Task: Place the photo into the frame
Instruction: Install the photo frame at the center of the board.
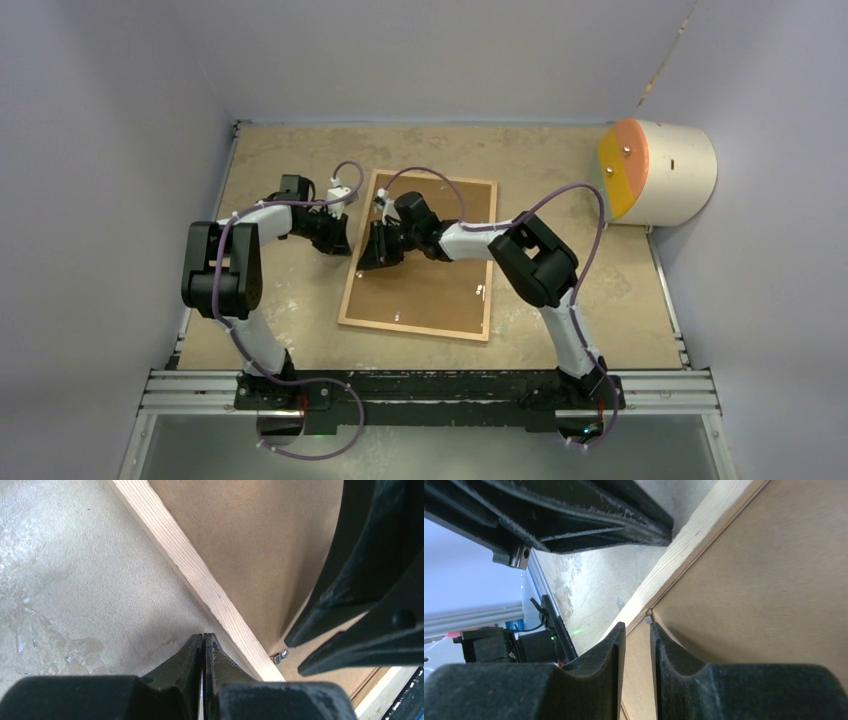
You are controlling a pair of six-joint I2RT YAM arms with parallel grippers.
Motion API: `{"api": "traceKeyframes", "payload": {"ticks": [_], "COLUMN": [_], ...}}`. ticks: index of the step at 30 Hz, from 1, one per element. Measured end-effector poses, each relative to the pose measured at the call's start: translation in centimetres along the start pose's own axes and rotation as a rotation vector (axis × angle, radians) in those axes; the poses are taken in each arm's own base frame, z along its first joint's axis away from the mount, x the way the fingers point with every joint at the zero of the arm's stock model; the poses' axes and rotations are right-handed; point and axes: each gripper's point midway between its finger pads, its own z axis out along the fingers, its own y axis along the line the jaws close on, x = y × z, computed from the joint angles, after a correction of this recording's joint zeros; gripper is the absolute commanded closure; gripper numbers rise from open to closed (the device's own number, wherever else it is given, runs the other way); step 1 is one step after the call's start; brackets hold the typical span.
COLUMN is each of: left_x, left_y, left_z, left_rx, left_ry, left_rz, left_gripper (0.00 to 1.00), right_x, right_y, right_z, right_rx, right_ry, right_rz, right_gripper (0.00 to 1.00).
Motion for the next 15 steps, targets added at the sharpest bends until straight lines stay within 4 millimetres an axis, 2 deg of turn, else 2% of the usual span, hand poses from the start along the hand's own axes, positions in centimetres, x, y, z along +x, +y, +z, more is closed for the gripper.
{"api": "traceKeyframes", "payload": {"ticks": [8,15], "left_x": [0.0,0.1], "left_y": [-0.1,-0.2], "left_z": [0.0,0.1], "left_rx": [0.005,0.016], "left_ry": [-0.001,-0.001], "left_rz": [-0.003,-0.007], "left_gripper": [0.95,0.95], "right_x": [-1.2,-0.4], "right_y": [-0.6,-0.2], "right_z": [-0.5,0.5], "right_rx": [0.010,0.004], "right_ry": [-0.023,-0.003], "right_rz": [-0.008,-0.025], "right_gripper": [0.73,0.73]}}
